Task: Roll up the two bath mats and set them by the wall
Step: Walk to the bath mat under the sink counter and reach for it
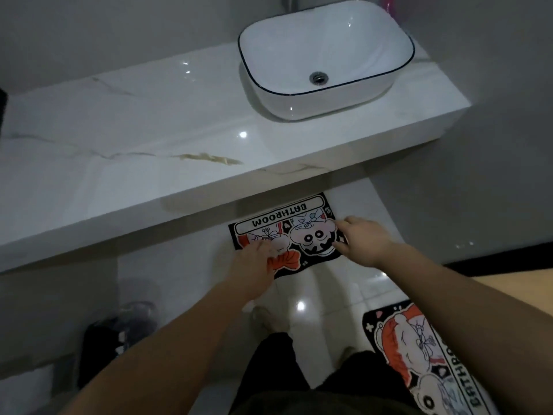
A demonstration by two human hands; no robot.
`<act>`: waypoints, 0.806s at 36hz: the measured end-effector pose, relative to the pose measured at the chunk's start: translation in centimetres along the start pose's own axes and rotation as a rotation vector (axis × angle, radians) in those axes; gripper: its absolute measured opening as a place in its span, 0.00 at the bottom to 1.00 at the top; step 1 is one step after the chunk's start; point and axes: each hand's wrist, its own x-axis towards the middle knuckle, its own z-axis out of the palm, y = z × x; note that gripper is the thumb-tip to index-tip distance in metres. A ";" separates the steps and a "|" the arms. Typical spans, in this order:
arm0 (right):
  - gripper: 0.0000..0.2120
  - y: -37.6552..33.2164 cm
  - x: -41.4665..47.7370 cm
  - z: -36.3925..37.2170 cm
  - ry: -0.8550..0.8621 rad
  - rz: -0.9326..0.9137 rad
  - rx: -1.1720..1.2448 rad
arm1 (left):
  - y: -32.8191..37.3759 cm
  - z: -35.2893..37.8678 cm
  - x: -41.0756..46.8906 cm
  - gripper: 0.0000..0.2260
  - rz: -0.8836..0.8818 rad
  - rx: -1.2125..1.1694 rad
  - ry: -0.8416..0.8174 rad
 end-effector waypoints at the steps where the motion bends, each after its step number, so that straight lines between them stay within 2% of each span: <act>1: 0.28 0.0 0.6 0.0 -0.003 0.015 0.002 | -0.8 0.1 0.7 0.22 0.016 0.008 -0.011; 5: 0.27 0.9 2.6 0.5 -0.045 0.071 -0.038 | -3.1 0.5 3.5 0.20 0.070 0.014 -0.059; 8: 0.26 1.8 4.1 1.0 -0.067 0.099 -0.045 | -3.9 1.2 5.9 0.23 0.088 0.008 -0.127; 11: 0.26 2.7 6.1 1.9 -0.084 0.100 -0.052 | -4.3 2.2 8.4 0.25 0.101 0.053 -0.162; 16: 0.25 3.8 10.6 5.3 -0.122 0.054 -0.036 | -5.3 4.9 12.4 0.22 0.116 0.099 -0.170; 23: 0.26 7.3 18.4 14.3 -0.214 -0.041 -0.095 | -7.5 14.2 18.7 0.27 0.047 0.121 -0.197; 29: 0.28 10.2 25.5 22.3 -0.169 -0.111 -0.101 | -11.0 22.5 24.4 0.29 0.067 0.103 -0.182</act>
